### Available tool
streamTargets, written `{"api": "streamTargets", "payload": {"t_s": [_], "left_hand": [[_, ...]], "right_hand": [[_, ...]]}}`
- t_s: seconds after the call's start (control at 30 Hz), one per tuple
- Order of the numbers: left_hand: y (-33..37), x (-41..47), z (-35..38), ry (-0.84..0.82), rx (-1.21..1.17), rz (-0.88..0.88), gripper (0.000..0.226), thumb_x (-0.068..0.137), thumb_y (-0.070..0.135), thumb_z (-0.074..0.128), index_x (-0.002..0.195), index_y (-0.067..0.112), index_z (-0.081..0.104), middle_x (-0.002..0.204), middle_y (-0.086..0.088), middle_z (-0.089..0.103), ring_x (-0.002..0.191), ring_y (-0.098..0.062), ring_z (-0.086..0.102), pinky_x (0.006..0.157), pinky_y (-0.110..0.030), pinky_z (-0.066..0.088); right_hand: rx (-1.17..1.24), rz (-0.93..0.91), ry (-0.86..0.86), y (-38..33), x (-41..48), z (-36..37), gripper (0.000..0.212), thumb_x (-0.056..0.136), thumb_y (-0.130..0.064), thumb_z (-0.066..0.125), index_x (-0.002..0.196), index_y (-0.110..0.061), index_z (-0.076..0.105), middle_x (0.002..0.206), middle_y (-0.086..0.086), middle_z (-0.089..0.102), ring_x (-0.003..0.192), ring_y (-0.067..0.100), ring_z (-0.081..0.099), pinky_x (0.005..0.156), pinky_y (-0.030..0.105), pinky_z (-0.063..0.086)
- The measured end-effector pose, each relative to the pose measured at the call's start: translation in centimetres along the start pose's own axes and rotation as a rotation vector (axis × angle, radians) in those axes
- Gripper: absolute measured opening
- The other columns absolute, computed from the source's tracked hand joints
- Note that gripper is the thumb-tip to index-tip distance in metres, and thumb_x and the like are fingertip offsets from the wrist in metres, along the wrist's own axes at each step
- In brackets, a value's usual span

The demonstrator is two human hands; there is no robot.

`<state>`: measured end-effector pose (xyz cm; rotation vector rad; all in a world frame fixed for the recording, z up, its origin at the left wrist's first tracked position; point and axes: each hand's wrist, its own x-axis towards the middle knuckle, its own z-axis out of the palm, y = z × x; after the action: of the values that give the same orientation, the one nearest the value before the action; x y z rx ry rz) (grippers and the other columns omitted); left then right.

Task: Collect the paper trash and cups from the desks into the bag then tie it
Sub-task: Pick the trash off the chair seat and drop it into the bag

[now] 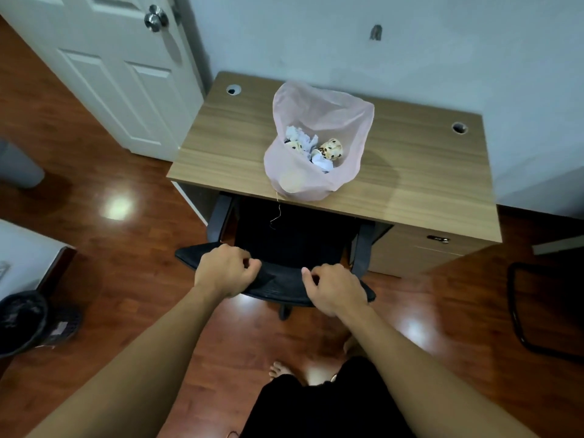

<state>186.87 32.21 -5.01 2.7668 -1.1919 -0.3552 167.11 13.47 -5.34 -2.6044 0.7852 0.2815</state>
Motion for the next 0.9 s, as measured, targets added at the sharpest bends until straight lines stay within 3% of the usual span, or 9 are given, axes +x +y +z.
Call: {"api": "streamTargets", "payload": {"t_s": [0.1, 0.23, 0.37, 0.47, 0.7, 0.8, 0.9], "left_hand": [[-0.4, 2.2, -0.3, 0.029, -0.022, 0.002, 0.048, 0.088, 0.053, 0.043, 0.063, 0.017, 0.063, 0.057, 0.002, 0.058, 0.056, -0.02, 0.054, 0.051, -0.03, 0.036], [-0.8, 5.4, -0.9, 0.059, -0.05, 0.01, 0.049, 0.088, 0.054, 0.042, 0.064, 0.019, 0.067, 0.055, 0.002, 0.058, 0.056, -0.022, 0.055, 0.051, -0.03, 0.037], [-1.0, 8.8, -1.9, 0.052, -0.071, -0.01, 0.046, 0.088, 0.055, 0.045, 0.069, 0.022, 0.07, 0.059, 0.003, 0.059, 0.061, -0.024, 0.057, 0.055, -0.032, 0.037], [-1.2, 11.3, -2.4, 0.057, -0.064, -0.02, 0.044, 0.087, 0.056, 0.047, 0.071, 0.021, 0.069, 0.059, 0.003, 0.058, 0.063, -0.026, 0.058, 0.055, -0.032, 0.036], [-1.9, 16.1, -3.2, 0.047, -0.059, -0.058, 0.04, 0.085, 0.056, 0.048, 0.075, 0.024, 0.069, 0.067, 0.003, 0.066, 0.069, -0.028, 0.064, 0.059, -0.034, 0.047], [-2.2, 18.0, -3.4, 0.034, -0.069, -0.061, 0.041, 0.084, 0.057, 0.047, 0.077, 0.024, 0.071, 0.07, 0.004, 0.068, 0.07, -0.026, 0.063, 0.059, -0.033, 0.045], [-2.1, 19.4, -3.7, 0.022, -0.087, -0.081, 0.04, 0.082, 0.057, 0.047, 0.078, 0.024, 0.07, 0.071, 0.004, 0.069, 0.072, -0.026, 0.064, 0.06, -0.033, 0.045]], "right_hand": [[0.008, 0.024, 0.027, -0.2, 1.9, -0.7, 0.064, 0.109, -0.062, 0.03, 0.086, -0.022, 0.075, 0.079, 0.0, 0.068, 0.074, 0.027, 0.066, 0.065, 0.04, 0.054], [0.023, 0.029, 0.04, 0.0, 4.9, -1.6, 0.057, 0.107, -0.059, 0.034, 0.085, -0.024, 0.072, 0.081, 0.002, 0.069, 0.077, 0.029, 0.066, 0.065, 0.038, 0.048], [0.054, 0.03, -0.004, 0.3, 8.6, -2.8, 0.055, 0.105, -0.06, 0.034, 0.099, -0.025, 0.077, 0.092, 0.001, 0.074, 0.089, 0.031, 0.071, 0.074, 0.041, 0.055], [0.048, 0.007, -0.012, 0.7, 11.5, -3.6, 0.052, 0.107, -0.057, 0.038, 0.111, -0.023, 0.077, 0.106, 0.003, 0.075, 0.1, 0.031, 0.07, 0.078, 0.04, 0.052], [0.114, 0.02, -0.097, 0.9, 16.7, -5.3, 0.046, 0.104, -0.055, 0.043, 0.115, -0.023, 0.074, 0.118, 0.001, 0.071, 0.111, 0.029, 0.067, 0.083, 0.041, 0.051], [0.162, 0.032, -0.137, 1.0, 18.5, -6.4, 0.042, 0.102, -0.055, 0.046, 0.109, -0.025, 0.074, 0.114, -0.002, 0.071, 0.106, 0.027, 0.068, 0.08, 0.039, 0.051], [0.201, 0.074, -0.154, 1.2, 19.9, -7.1, 0.037, 0.1, -0.054, 0.048, 0.089, -0.025, 0.069, 0.096, -0.004, 0.073, 0.09, 0.026, 0.068, 0.079, 0.042, 0.058]]}}
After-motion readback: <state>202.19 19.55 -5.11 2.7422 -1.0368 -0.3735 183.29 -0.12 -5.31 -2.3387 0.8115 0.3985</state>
